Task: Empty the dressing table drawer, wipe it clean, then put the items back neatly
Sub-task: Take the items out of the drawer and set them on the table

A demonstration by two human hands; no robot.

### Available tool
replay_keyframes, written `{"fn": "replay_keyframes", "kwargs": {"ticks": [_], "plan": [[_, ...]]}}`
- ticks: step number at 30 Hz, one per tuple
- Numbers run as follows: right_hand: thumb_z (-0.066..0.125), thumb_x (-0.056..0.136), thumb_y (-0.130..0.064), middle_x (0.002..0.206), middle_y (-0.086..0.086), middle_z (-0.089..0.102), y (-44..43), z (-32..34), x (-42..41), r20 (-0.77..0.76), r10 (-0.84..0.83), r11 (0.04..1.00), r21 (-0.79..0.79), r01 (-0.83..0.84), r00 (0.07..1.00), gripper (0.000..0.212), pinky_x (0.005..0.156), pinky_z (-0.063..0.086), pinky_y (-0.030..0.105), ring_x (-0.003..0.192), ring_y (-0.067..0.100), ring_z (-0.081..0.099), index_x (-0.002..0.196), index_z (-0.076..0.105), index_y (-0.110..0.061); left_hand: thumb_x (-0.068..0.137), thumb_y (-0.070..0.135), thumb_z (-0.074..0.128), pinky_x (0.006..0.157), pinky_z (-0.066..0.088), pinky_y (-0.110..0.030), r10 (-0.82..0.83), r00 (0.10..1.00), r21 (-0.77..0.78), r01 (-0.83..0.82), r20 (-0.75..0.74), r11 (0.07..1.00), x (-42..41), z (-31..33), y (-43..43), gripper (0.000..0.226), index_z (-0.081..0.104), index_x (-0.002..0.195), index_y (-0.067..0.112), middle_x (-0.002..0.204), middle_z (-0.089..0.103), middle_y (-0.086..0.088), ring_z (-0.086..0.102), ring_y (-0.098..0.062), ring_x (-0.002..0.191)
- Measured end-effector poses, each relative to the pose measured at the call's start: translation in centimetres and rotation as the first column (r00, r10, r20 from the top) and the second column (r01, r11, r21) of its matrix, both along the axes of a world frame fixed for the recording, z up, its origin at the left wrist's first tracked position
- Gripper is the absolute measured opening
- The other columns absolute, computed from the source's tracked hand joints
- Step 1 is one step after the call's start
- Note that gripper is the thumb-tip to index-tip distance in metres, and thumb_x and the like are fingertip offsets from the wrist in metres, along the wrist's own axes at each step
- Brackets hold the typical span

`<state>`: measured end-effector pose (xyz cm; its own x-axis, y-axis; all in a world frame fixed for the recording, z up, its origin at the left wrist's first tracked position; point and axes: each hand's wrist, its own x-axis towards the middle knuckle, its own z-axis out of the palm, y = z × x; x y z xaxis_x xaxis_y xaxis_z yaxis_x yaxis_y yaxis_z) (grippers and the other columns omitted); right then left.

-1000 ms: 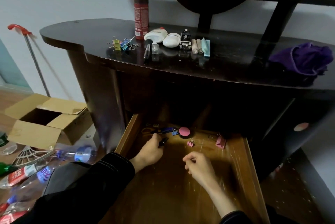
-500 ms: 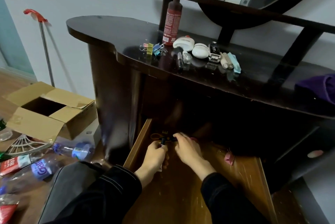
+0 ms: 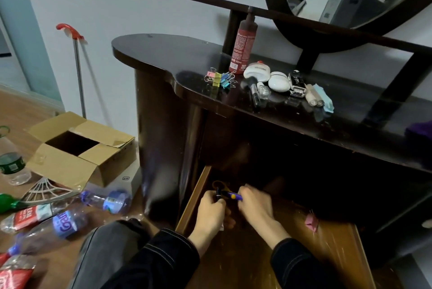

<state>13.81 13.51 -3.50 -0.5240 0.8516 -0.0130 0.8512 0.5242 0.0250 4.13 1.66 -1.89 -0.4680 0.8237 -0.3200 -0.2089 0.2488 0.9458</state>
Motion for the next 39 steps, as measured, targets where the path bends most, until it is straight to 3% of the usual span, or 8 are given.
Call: {"fn": "replay_keyframes", "kwargs": {"ticks": [10,14,18,22,26,29,32,39], "plan": [[0.055,0.101,-0.046,0.089,-0.015,0.057,-7.6,7.0,9.1,-0.395,-0.097,0.994,0.005,0.107,0.914,0.02,0.047,0.028,0.014,0.067,0.006,0.052,0.113,0.061,-0.032,0.101,0.007,0.047,0.036,0.039,-0.025,-0.15,0.936,0.055,0.176,-0.32,0.983,0.7,4.2,-3.8,0.031,0.043,0.13,0.018,0.083,0.067,-0.013,0.054,-0.018,0.042],[0.057,0.1,-0.047,0.094,-0.018,0.064,-10.8,11.4,12.2,-0.491,-0.072,0.997,-0.027,0.067,0.868,0.014,0.057,0.042,0.009,0.08,0.001,0.061,0.107,0.062,-0.036,0.104,0.014,0.048,0.034,0.037,-0.026,-0.208,0.884,0.214,0.319,-0.419,0.923,0.4,10.0,-6.2,0.026,0.045,0.126,0.029,0.085,0.069,-0.012,0.057,-0.024,0.044],[0.066,0.096,-0.042,0.084,-0.02,0.065,-14.0,17.0,14.1,-0.649,-0.061,0.998,-0.039,0.046,0.759,0.002,0.065,0.047,0.011,0.087,-0.01,0.06,0.094,0.065,-0.04,0.103,0.022,0.052,0.043,0.039,-0.021,-0.075,0.796,0.372,0.361,-0.601,0.855,-0.3,17.2,-7.3,0.02,0.053,0.121,0.03,0.066,0.064,0.0,0.052,-0.01,0.048],[0.07,0.095,-0.027,0.066,-0.008,0.067,-15.0,23.3,15.4,-0.881,-0.074,0.984,-0.142,-0.112,0.467,0.011,0.05,0.042,0.015,0.053,0.004,0.058,0.085,0.074,-0.033,0.1,0.032,0.055,0.063,0.05,-0.022,0.075,0.602,0.379,0.396,-0.795,0.836,-0.6,24.2,-5.0,0.021,0.053,0.12,0.036,0.072,0.063,0.01,0.059,-0.001,0.067],[0.069,0.095,-0.018,0.056,-0.002,0.06,-14.1,27.4,16.0,-0.974,-0.077,0.985,-0.108,-0.138,0.213,0.015,0.044,0.04,0.019,0.045,0.011,0.051,0.084,0.076,-0.025,0.1,0.03,0.052,0.078,0.05,-0.035,0.118,0.324,0.225,0.316,-0.939,0.922,0.1,28.5,-0.8,0.023,0.049,0.122,0.026,0.098,0.07,0.003,0.067,-0.021,0.092],[0.068,0.096,-0.018,0.056,-0.004,0.06,-11.8,28.6,16.0,-0.988,-0.104,0.994,-0.108,-0.032,0.11,0.011,0.046,0.042,0.018,0.048,0.008,0.054,0.089,0.075,-0.019,0.099,0.021,0.045,0.075,0.05,-0.039,0.091,0.042,0.1,0.298,-0.995,0.949,1.0,28.9,1.7,0.029,0.043,0.127,0.019,0.111,0.067,-0.008,0.067,-0.035,0.096],[0.066,0.097,-0.018,0.058,-0.004,0.061,-8.5,29.0,16.1,-0.982,-0.176,0.984,-0.173,0.043,0.074,0.011,0.047,0.044,0.018,0.049,0.005,0.055,0.089,0.074,-0.016,0.098,0.022,0.041,0.077,0.05,-0.041,0.018,-0.224,-0.056,0.321,-0.974,0.945,1.6,28.1,3.1,0.028,0.042,0.127,0.019,0.119,0.059,-0.003,0.062,-0.031,0.102],[0.054,0.103,-0.02,0.071,0.004,0.067,-0.1,29.0,15.0,-0.925,-0.306,0.935,-0.249,0.252,0.223,0.015,0.047,0.049,0.022,0.053,0.011,0.059,0.093,0.065,-0.016,0.098,0.028,0.037,0.075,0.041,-0.029,0.026,-0.165,-0.039,0.378,-0.986,0.925,0.0,25.7,5.0,0.028,0.052,0.121,0.038,0.115,0.048,0.014,0.052,-0.013,0.101]]}}
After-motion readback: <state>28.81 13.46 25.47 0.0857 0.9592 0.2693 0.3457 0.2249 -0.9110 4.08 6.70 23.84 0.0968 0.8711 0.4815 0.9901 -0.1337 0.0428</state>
